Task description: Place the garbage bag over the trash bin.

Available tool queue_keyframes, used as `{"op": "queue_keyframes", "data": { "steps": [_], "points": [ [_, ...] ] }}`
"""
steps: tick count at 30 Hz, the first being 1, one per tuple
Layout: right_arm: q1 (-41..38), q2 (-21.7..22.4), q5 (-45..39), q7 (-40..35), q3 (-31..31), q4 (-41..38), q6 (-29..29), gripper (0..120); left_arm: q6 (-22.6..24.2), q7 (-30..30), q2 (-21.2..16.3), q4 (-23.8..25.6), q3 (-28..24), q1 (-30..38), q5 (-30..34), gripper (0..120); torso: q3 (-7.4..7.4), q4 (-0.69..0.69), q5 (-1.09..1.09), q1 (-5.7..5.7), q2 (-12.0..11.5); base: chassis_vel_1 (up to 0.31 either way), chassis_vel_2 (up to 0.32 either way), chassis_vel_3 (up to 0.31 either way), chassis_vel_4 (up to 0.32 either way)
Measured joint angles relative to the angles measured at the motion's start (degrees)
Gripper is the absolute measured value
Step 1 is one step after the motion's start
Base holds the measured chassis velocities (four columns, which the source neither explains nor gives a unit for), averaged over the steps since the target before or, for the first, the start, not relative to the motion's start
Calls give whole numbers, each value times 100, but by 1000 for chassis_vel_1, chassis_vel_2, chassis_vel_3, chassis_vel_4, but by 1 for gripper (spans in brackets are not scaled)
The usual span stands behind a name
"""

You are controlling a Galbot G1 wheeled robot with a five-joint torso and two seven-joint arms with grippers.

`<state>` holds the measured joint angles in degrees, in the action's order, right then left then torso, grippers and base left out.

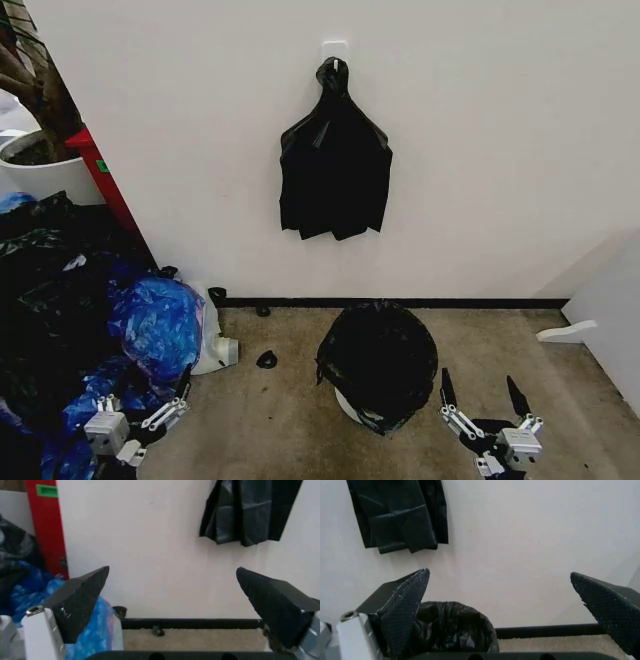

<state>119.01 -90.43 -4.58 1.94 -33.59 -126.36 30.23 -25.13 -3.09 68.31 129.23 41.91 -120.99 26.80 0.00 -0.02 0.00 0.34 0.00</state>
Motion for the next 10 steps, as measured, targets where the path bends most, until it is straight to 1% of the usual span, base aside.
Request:
{"op": "queue_keyframes", "data": {
  "steps": [10],
  "points": [
    [1, 16, -6, -4, 5, -6, -3, 100, 59, 5, -29, 35, -24, 22, -23, 100, 0, 0, -1, 0, 0, 0, 0, 0, 0]
  ]
}}
